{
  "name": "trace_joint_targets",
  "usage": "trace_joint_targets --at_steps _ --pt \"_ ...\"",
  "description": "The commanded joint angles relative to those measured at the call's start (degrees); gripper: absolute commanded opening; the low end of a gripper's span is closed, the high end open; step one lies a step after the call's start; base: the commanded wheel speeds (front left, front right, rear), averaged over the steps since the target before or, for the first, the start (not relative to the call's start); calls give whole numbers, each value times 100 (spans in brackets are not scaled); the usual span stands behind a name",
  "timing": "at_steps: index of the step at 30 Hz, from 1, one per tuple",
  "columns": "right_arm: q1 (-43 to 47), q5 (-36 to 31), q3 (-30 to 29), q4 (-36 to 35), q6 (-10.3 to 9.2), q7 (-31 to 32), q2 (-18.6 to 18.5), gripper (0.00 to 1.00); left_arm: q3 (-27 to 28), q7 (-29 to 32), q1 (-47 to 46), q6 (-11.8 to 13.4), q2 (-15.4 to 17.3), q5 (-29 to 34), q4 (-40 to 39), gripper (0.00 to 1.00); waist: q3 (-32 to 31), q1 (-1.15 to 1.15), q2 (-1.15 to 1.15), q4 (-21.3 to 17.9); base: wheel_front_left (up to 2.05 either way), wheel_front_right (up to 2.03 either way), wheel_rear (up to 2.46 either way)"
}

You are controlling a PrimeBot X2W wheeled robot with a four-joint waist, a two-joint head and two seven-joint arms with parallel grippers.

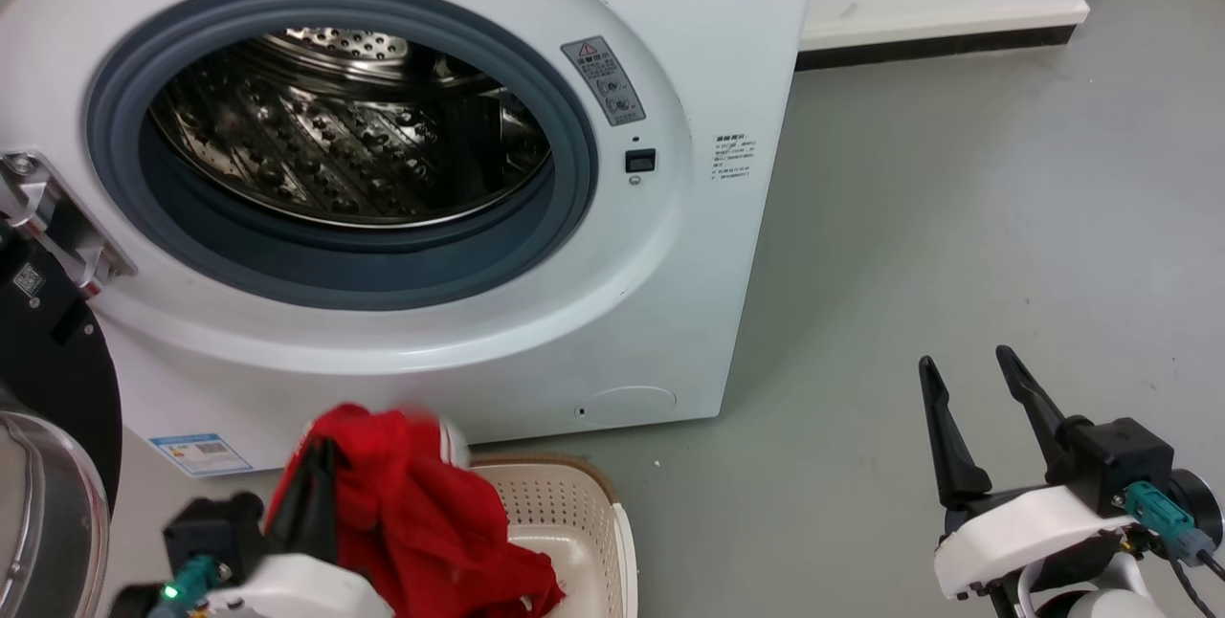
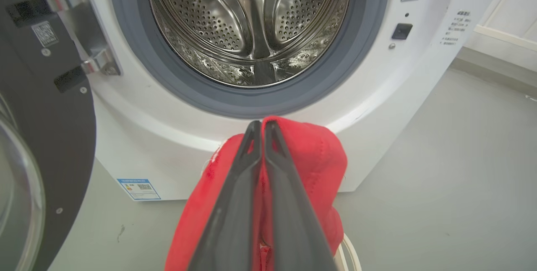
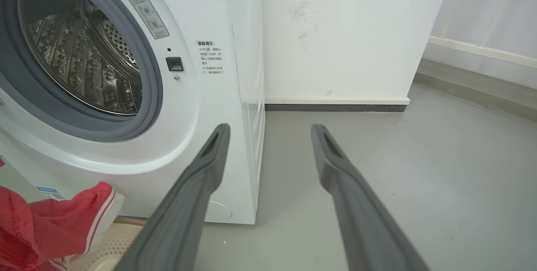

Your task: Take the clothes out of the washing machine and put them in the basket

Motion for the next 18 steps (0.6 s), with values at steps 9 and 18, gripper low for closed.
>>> trace_joint_targets --at_steps 9,18 --pt "-283 9 167 -96 -5 -32 6 100 -197 -511 -240 -580 -638 -271 1648 0 652 0 0 -112 0 0 0" --pt "-689 76 293 -137 -5 -142 7 100 -453 -674 -1089 -1176 -1131 -131 2999 0 1603 0 0 -414 0 0 0"
